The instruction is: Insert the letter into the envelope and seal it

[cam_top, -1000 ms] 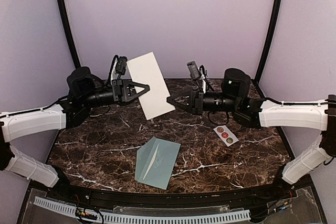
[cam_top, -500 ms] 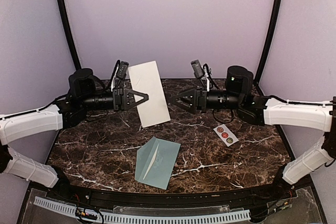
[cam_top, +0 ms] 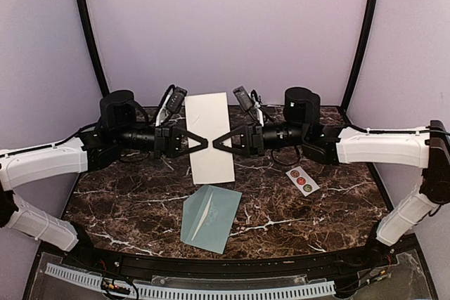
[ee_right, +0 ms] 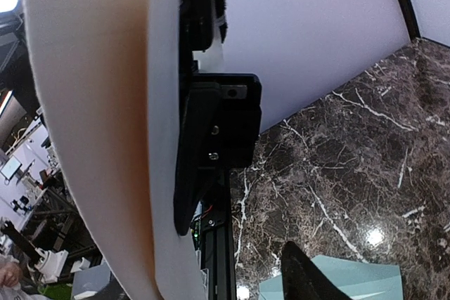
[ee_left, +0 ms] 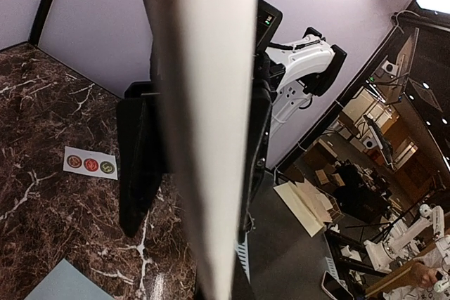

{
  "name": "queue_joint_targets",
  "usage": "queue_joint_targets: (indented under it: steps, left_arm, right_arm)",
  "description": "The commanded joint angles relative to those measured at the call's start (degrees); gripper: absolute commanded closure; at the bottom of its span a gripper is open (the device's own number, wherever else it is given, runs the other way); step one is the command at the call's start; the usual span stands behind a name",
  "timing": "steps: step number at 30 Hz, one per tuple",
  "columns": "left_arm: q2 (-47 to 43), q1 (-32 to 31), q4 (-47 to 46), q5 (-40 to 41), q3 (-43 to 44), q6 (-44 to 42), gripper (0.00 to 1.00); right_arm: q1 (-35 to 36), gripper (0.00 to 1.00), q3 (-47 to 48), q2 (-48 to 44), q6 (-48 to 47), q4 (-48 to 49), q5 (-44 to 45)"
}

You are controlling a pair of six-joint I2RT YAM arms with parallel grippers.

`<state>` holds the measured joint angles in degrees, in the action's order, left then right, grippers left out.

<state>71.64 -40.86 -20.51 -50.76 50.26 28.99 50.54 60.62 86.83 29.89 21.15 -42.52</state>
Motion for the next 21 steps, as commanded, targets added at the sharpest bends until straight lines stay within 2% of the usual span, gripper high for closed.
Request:
queue_joint_targets:
  steps: [1,4,5,6,7,8,9,11,14,16,21]
  left_arm:
    - [0.59,-0.61,2.52,-2.07,2.33,-2.48,1.0]
    - [0.42,-0.62,3.77,-0.48,2.53,-3.26,1.0]
    - [0.19,-0.62,3.88,-0.04,2.51,-3.34,0.96]
    - [0.05,-0.58,4.07,1.04,2.49,-3.4,0.91]
    - [-0.28,-0.59,4.07,2.25,2.37,-3.41,0.79]
    - [-0.49,-0.61,3.7,2.87,2.01,-3.26,0.74]
    - [-1.03,-0.55,3.19,3.98,1.76,-2.99,0.64]
    - [-2.08,-0.54,1.23,5.4,0.64,-2.0,0.56]
    - [-3.46,-0.54,-3.03,6.27,-1.14,0.48,0.55]
    - [-3.88,-0.53,-5.02,6.57,-1.81,1.73,0.59]
    - [-3.21,-0.53,-6.62,6.12,-2.18,3.36,0.74]
  right_arm:
    - [0.43,0.59,-0.04,0.51,4.18,8.57,-3.87]
    - [0.51,0.91,-0.44,0.43,4.6,9.36,-3.49]
    - [0.52,1.0,-0.7,0.19,4.58,9.38,-3.1]
    - [0.52,1.0,-1.07,-0.12,4.49,9.38,-2.32]
    - [0.52,1.0,-1.43,-0.62,4.4,9.21,-0.81]
    - [0.45,1.0,-1.94,-1.18,4.18,9.33,-0.01]
    - [0.45,1.0,-2.52,-1.72,4.09,9.36,0.96]
    - [0.35,1.0,-3.32,-2.67,3.99,9.18,2.54]
    - [0.34,1.0,-4.12,-3.62,3.93,9.04,3.79]
    - [0.3,1.0,-4.56,-3.91,3.94,9.12,4.31]
    - [0.34,1.0,-5.05,-4.49,3.89,9.24,4.97]
